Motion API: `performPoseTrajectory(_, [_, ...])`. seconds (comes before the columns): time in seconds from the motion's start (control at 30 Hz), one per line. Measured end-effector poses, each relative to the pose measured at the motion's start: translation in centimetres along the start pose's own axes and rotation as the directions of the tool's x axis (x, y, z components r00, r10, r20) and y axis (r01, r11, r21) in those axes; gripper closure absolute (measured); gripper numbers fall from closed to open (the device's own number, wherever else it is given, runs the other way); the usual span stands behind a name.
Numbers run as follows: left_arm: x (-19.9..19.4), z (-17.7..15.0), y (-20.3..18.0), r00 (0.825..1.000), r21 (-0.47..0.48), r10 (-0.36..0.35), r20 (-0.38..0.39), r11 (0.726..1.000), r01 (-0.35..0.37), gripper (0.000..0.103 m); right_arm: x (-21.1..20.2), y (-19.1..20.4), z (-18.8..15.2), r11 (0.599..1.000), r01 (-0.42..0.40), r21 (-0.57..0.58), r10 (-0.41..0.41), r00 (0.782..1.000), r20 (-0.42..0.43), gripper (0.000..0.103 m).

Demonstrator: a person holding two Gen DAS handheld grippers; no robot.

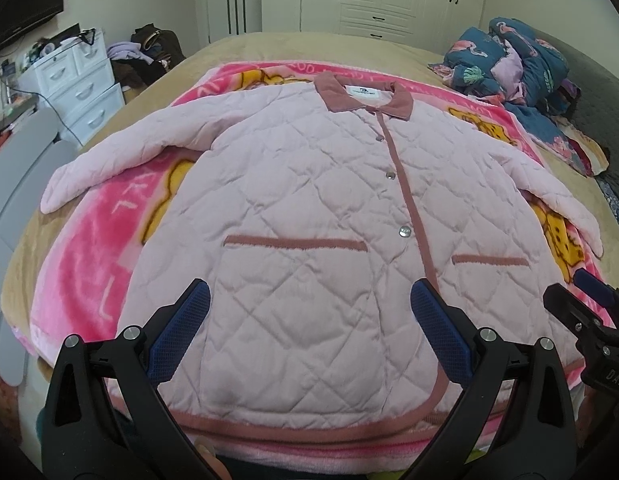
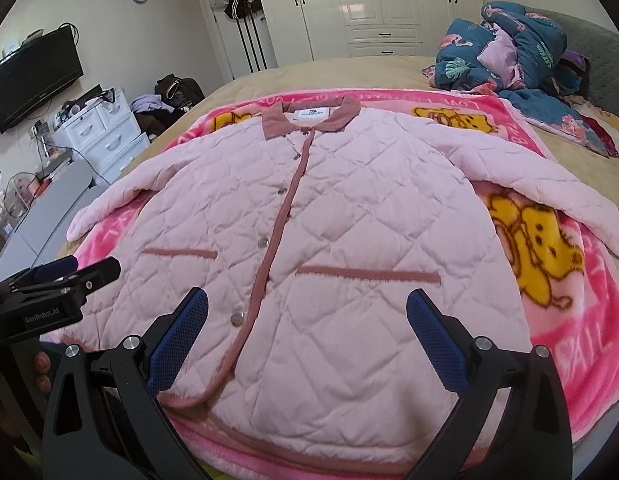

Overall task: Fold large clothes
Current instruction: 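Grasp the jacket sleeve cuff with the right gripper and lift it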

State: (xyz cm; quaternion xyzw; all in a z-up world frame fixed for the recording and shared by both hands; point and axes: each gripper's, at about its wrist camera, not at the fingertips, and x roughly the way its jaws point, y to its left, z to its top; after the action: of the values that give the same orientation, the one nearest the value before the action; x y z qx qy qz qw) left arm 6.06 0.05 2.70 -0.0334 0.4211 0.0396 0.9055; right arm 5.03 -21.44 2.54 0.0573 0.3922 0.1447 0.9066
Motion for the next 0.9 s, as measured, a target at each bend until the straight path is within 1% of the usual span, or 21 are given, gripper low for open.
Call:
performPoseTrajectory(0.3, [2.0,3.1,-1.6,1.0,0.007,-0.02,-0.018,1.0,0.021,0.009,1.7,-1.5,3.5,0.999,-0.026,0.038,0.025,1.0,0.011,0.004])
performPoseTrajectory(0.67, [4.2,8.1,-3.7,0.999,0.011,-0.051,-0.01,0.999,0.051,0.009,3.2,-4.0,8.5,0.998,-0.01,0.067,0.005,0.997,0.074,0.004])
performPoseTrajectory(0.9, [5.8,10.9,-5.6,0.998,0.033,-0.058,-0.012,0.998,0.058,0.009,4.6,-6.3,10.6,0.993,0.005,0.115,-0.015,0.996,0.083,0.004])
